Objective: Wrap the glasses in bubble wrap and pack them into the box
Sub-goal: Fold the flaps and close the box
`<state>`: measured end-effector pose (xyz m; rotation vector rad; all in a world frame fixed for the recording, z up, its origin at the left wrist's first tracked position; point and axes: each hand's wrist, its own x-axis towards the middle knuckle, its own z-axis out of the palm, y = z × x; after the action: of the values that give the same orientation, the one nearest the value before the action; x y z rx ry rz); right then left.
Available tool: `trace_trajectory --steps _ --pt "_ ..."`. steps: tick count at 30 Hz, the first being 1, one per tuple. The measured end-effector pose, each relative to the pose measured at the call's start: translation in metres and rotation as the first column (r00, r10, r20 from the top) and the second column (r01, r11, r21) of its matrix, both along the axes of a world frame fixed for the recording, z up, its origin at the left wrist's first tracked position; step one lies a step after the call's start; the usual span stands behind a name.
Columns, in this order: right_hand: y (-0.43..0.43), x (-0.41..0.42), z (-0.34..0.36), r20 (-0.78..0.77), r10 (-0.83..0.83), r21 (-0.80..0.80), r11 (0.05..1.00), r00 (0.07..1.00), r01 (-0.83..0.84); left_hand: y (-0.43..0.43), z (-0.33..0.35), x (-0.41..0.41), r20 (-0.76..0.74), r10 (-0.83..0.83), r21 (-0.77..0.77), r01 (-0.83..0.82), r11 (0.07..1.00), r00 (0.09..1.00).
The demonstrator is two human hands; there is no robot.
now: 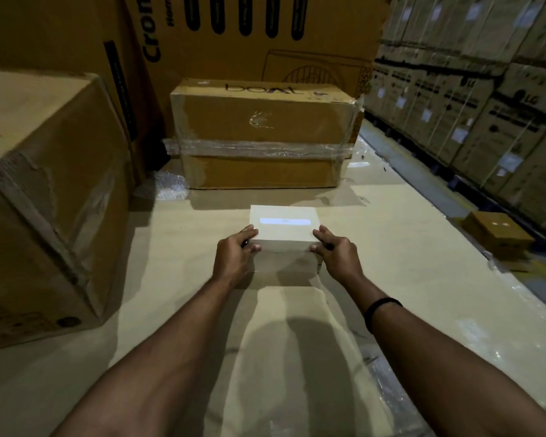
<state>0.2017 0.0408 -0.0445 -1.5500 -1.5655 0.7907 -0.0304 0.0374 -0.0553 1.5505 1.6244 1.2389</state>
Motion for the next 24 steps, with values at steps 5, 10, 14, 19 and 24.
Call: trace_trajectory --steps 5,10,14,19,24 --pt "-0.002 0.003 -0.004 0.049 0.04 0.073 0.996 0.998 -0.043 -0.004 -0.009 0.0 -0.04 -0.002 0.058 0.005 0.998 0.999" --pt "0.004 0.006 -0.001 0.471 0.093 0.165 0.968 0.877 -0.191 -0.004 -0.015 -0.007 -0.326 -0.021 0.13 0.067 0.989 0.945" --pt "-0.004 -0.007 -0.001 0.821 0.04 0.244 0.877 0.569 -0.414 -0.012 -0.019 -0.014 -0.627 -0.033 0.201 0.202 0.959 0.779" --pt "-0.017 -0.025 -0.027 0.85 0.118 0.126 0.901 0.513 -0.416 -0.019 -0.039 -0.019 -0.722 -0.043 0.193 0.262 0.946 0.69" --pt "-0.022 -0.036 -0.032 0.848 0.142 0.114 0.892 0.51 -0.437 -0.02 -0.039 -0.009 -0.76 0.022 0.251 0.262 0.932 0.65"
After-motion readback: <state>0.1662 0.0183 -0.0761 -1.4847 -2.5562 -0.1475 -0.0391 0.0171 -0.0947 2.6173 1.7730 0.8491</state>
